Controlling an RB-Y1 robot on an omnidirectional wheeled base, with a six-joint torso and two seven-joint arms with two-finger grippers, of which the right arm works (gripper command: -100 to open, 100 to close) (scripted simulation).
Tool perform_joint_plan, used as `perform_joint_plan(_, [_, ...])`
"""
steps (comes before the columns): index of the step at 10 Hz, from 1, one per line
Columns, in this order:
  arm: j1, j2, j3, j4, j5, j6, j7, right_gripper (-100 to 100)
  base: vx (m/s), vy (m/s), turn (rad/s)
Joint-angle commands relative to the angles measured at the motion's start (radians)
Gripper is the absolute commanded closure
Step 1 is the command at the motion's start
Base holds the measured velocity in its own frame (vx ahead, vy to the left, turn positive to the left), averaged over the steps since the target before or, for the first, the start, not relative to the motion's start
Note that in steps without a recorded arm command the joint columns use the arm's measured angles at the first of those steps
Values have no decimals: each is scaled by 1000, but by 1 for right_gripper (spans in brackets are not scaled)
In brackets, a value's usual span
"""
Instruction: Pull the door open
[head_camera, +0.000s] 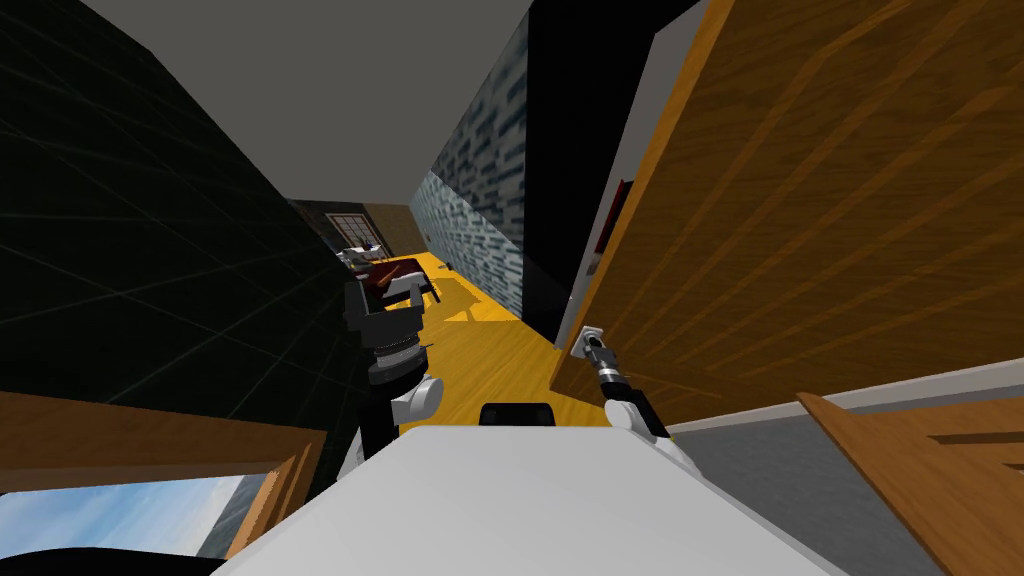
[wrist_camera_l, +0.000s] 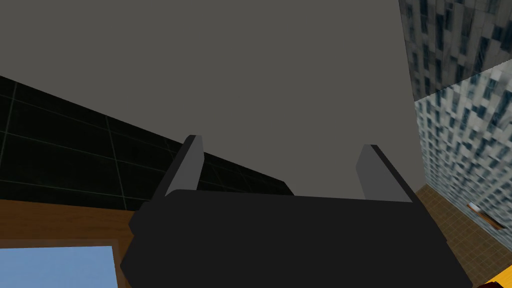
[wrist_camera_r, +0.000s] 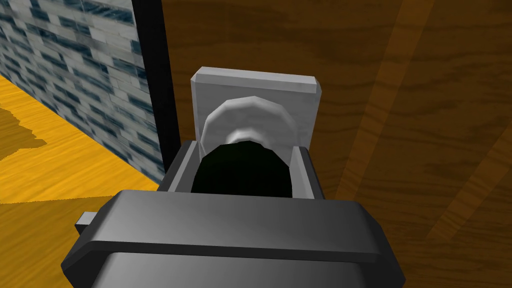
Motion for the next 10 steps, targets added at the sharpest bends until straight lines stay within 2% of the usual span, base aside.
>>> perform_joint_plan(1, [14,-6,15,-13,5,-3,-8,100,-262,-58,-3])
perform_joint_plan(2, [7,-3,9,-11,3,-2,-4,100,-125,-25,16])
perform_joint_plan(3, [26,-16,27,-20,14,-13,-17,100,119,18,84])
perform_joint_plan(4, [32,-22,33,-24,18,-19,-21,100,188,26,58])
perform_joint_plan(7, [71,-57,67,-49,44,-55,-52,100,146,31,74])
perform_joint_plan(10, [96,-81,90,-65,61,-80,-73,100,40,7,22])
